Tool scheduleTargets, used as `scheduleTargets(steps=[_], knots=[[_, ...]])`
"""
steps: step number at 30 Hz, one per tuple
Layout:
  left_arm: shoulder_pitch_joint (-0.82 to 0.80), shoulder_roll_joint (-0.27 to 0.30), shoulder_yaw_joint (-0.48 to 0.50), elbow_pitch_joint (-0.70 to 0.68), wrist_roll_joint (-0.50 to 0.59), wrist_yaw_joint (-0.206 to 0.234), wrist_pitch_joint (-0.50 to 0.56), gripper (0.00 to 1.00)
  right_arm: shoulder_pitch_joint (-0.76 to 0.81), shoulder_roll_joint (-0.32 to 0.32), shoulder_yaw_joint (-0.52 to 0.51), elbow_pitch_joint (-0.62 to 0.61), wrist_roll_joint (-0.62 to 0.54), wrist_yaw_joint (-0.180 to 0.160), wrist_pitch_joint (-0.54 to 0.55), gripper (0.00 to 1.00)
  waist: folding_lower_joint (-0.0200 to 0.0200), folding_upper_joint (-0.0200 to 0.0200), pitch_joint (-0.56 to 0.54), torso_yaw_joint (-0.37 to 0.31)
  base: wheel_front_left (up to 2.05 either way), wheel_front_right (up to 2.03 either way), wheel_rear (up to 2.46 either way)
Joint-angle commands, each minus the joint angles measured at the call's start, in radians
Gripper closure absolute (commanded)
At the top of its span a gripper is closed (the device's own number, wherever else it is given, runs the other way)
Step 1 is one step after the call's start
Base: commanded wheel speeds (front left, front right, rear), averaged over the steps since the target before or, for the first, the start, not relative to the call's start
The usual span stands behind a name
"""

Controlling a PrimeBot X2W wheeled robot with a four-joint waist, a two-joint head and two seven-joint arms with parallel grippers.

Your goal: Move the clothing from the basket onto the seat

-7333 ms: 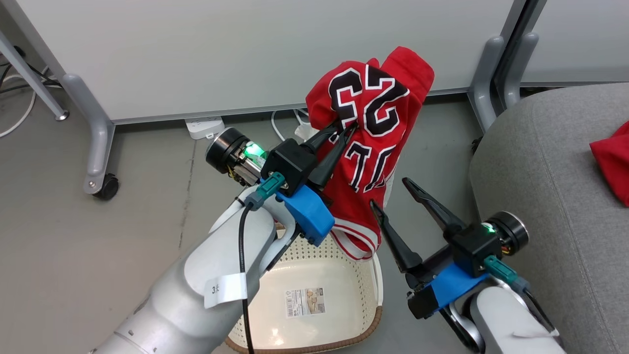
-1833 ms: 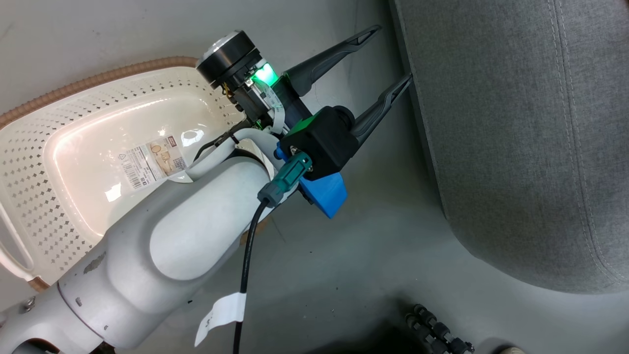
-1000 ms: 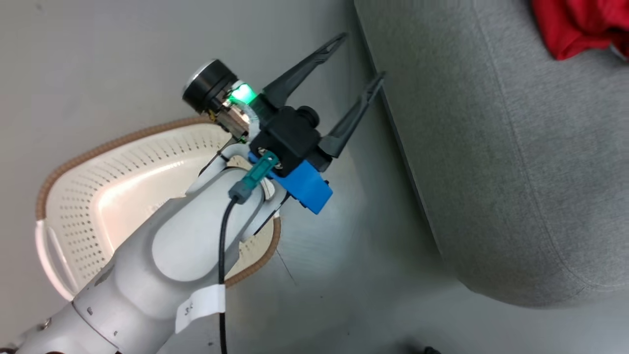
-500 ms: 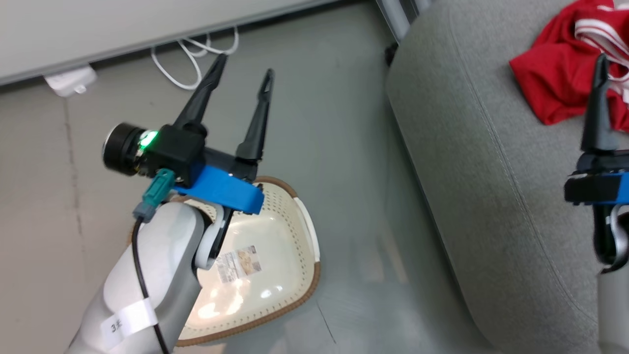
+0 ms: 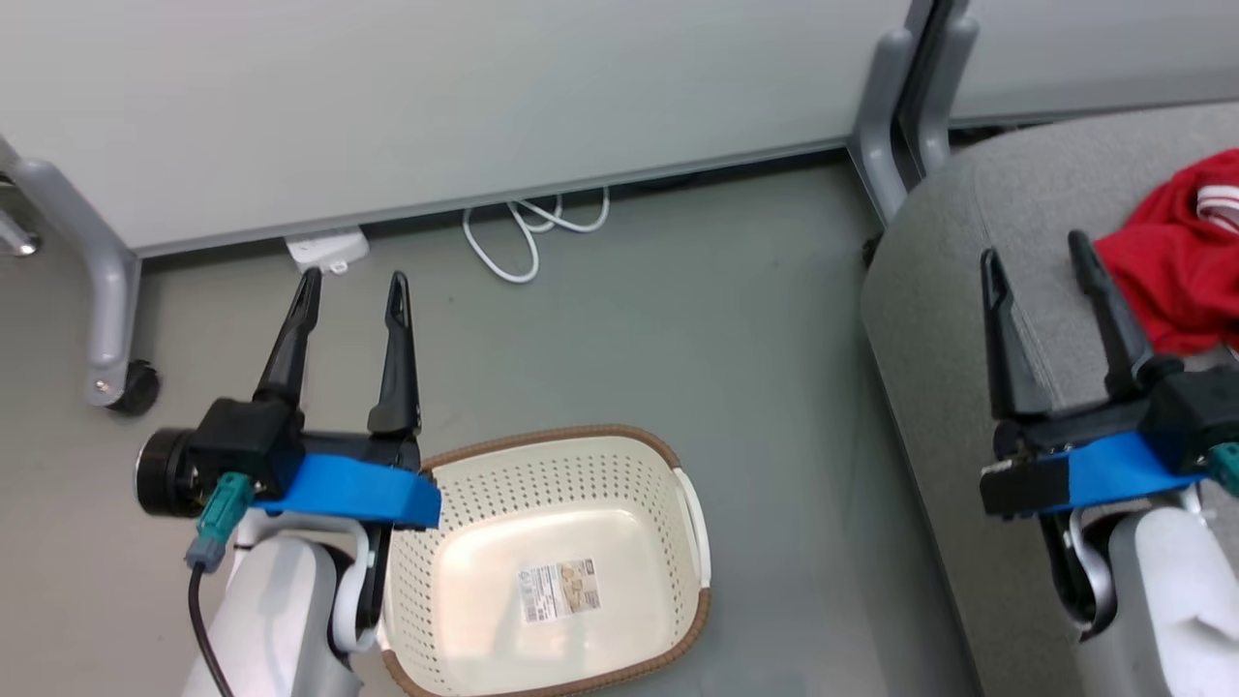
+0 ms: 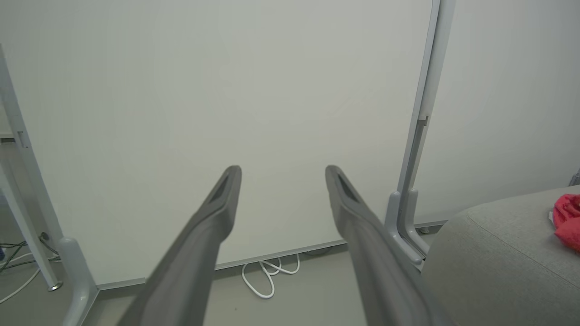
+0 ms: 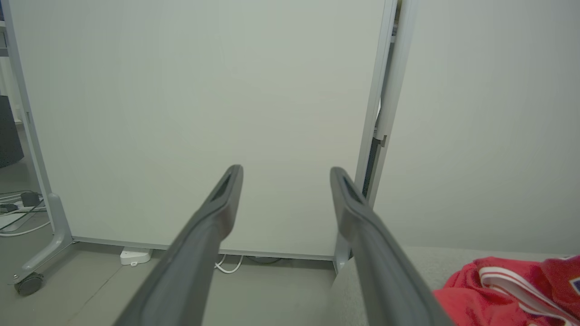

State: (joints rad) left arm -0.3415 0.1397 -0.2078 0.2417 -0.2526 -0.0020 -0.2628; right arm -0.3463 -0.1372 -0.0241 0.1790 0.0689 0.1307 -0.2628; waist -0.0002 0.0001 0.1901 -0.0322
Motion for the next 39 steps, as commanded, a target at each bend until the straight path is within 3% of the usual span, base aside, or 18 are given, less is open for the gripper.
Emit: scheduleTargets(steps=[1,17,39], knots=[[0.030,-0.010,0.025,-0.006,0.016,-0.016,-0.003,0.00,0.039,0.005,0.006,0.011,0.009,0.000,-0.003,0.00,0.0002,-0.0001,-0.041,0.033,0.00,0.00,0.00],[0.199,-0.083,0.152,0.009,0.090,-0.093,-0.003,0.00,0.226,0.058,-0.014,0.052,0.037,0.000,-0.003,0.00,0.0002,-0.0001,-0.156,0.085,0.00,0.00,0.00],[0.275,-0.090,0.166,0.031,0.089,-0.114,-0.003,0.00,0.311,0.086,-0.036,0.076,0.046,0.000,-0.003,0.00,0.0002,-0.0001,-0.204,0.114,0.00,0.00,0.00]])
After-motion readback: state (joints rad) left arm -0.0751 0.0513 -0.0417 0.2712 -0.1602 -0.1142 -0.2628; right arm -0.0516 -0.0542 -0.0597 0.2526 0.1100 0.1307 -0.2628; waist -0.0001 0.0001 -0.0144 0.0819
